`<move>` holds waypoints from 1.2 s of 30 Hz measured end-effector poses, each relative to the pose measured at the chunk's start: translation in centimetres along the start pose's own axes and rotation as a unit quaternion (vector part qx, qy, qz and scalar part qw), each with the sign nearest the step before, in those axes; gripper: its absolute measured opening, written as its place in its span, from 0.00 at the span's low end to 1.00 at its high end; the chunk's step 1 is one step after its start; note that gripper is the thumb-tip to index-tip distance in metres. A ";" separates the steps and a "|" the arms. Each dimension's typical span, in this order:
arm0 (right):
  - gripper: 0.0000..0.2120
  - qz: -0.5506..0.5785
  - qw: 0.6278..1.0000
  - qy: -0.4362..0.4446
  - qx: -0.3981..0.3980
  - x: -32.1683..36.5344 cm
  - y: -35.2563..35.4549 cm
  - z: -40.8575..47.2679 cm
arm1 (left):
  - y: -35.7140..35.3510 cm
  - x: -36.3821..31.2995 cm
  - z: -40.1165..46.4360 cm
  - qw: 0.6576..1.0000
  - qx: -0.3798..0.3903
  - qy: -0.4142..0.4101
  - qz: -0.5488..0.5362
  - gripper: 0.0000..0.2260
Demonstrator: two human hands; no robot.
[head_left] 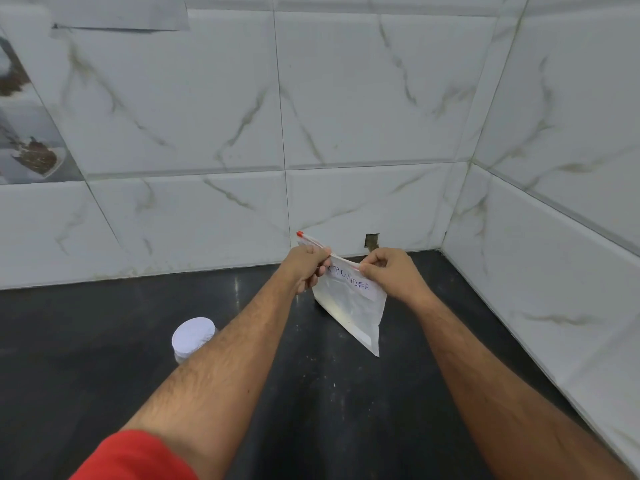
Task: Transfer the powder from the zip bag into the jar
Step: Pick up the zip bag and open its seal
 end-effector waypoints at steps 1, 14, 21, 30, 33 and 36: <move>0.04 0.000 1.000 -0.007 0.014 0.0 0.1 0.2 | -0.1 0.0 0.0 1.000 -0.003 -0.004 -0.004 0.16; 0.03 -0.081 0.980 -0.095 0.154 2.0 -0.1 2.8 | -1.2 -0.9 -1.3 0.996 0.027 -0.072 0.035 0.11; 0.03 -0.287 0.947 -0.079 0.120 3.3 -1.1 3.8 | -1.0 -2.3 -2.3 0.978 -0.023 -0.151 0.141 0.10; 0.13 -0.302 0.920 -0.233 0.095 -2.3 2.5 5.4 | 3.0 -3.9 -2.4 0.801 -0.168 -0.143 0.556 0.11; 0.12 -0.262 0.937 -0.205 0.104 -0.9 2.8 5.8 | 2.4 -5.2 -2.4 0.786 -0.190 -0.163 0.565 0.09; 0.07 -0.236 0.956 -0.172 0.035 1.1 4.0 5.6 | 2.1 -6.3 -2.2 0.784 -0.213 -0.180 0.555 0.09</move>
Point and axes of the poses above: each hand's wrist, its own z-axis towards the middle knuckle, its own y-axis out of the back of the hand, x = y × z, the point moved 5 cm from there along z, towards the middle knuckle
